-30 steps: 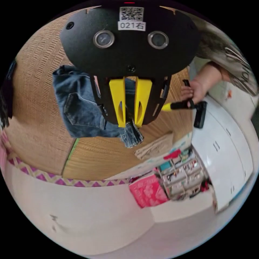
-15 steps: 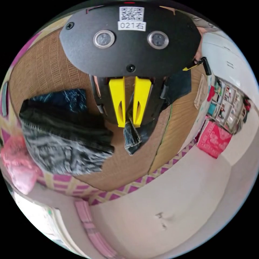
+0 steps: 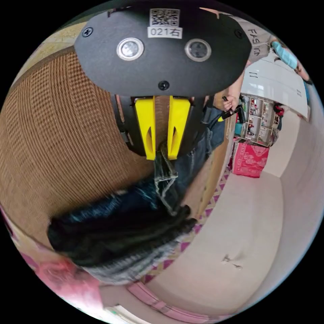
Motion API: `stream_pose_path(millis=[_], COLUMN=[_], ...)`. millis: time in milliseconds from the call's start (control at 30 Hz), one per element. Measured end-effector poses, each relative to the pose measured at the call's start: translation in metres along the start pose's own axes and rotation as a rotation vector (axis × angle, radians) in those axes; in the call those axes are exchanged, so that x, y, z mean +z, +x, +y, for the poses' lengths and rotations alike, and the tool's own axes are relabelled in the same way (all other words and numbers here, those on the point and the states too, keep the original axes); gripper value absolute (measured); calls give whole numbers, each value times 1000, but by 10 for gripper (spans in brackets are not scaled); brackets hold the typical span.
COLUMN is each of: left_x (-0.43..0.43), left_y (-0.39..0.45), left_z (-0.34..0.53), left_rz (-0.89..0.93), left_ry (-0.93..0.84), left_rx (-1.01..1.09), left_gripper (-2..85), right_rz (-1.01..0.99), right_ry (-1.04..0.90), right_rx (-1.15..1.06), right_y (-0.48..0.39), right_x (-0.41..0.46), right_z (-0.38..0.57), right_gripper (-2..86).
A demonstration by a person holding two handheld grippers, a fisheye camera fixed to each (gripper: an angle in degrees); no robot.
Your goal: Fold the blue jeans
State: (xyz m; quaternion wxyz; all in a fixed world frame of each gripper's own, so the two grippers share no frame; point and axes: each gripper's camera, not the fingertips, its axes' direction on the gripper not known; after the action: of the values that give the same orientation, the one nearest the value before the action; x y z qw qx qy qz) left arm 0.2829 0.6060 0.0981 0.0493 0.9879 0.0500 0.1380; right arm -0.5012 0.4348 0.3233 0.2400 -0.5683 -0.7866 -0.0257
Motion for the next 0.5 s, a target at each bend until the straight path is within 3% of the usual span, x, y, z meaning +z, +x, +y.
stream_pose_path(millis=[100,167,233,300,400,500], left_x=[-39,-53,-68,-82,-109,-141], left_y=[-12,-16,-24,-37,-68,-108], left_z=[39,62,93,116,154,193], left_rz=[113,106,96,111,97,76], left_ry=[112,123,132,161,208,249], left_rx=[6,12,11,-4,-38,-73], left_gripper=[-10,-10,-10,-10,-10,-10], right_rz=[42,115,57,-48,-41,-2], right_ry=[196,278,160,11,-187,-254], right_rx=[-17,-199,-474,-584,-651,-586], right_y=[-10,-67,-157,-214,-287,-311], right_x=[-34,-39,2,53,148,213], right_z=[49,78,101,111,126,125], right_gripper=[62,60,66,78,105,112])
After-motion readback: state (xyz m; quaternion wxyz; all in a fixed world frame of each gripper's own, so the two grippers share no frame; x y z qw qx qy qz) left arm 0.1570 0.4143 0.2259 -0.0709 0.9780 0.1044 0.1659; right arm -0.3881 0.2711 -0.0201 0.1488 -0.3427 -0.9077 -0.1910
